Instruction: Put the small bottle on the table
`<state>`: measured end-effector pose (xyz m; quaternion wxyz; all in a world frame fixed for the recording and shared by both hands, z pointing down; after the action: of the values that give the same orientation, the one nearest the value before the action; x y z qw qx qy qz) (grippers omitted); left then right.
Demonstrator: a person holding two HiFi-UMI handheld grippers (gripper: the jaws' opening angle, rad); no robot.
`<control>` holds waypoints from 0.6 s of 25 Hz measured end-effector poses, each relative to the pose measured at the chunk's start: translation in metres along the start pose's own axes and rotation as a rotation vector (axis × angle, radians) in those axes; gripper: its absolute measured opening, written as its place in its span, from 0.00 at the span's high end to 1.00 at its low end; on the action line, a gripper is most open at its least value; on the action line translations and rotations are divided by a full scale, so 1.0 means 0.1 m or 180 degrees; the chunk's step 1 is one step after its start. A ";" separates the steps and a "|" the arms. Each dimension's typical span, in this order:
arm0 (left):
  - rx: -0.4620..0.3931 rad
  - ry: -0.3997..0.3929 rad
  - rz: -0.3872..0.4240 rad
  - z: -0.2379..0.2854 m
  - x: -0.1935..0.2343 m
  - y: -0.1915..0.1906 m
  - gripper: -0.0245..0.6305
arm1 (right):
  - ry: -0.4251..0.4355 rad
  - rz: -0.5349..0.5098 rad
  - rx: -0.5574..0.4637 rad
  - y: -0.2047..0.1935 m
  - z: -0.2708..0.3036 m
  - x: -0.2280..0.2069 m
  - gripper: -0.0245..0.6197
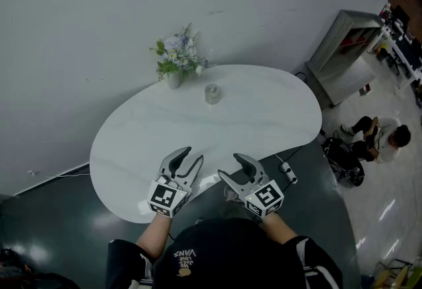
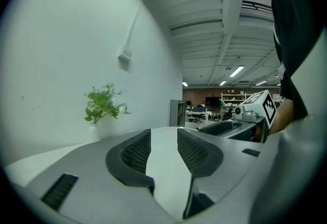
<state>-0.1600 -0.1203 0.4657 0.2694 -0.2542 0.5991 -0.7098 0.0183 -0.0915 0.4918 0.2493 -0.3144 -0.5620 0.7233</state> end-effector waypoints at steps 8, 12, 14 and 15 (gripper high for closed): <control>-0.0068 -0.0016 0.0037 -0.58 -0.19 0.03 0.76 | -0.0097 -0.0119 -0.0039 0.01 -0.17 0.45 0.56; -0.0124 -0.0013 0.0033 -0.85 -0.24 0.01 0.82 | -0.0154 -0.0153 -0.0091 0.01 -0.20 0.66 0.56; -0.0146 -0.0014 0.0018 -0.97 -0.26 0.01 0.84 | -0.0169 -0.0163 -0.0104 0.00 -0.22 0.77 0.56; -0.0158 -0.0019 0.0009 -1.03 -0.28 0.01 0.85 | -0.0174 -0.0166 -0.0109 -0.01 -0.22 0.82 0.56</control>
<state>-0.2105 -0.0279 0.4478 0.2658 -0.2621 0.6160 -0.6937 -0.0210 -0.0184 0.4744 0.2472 -0.2840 -0.5889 0.7152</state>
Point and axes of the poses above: the fingertips, and each gripper's own axes: z forward along the fingers, x to its left, y out of its top, the point moved 7 cm from there along -z, backward along the fingers
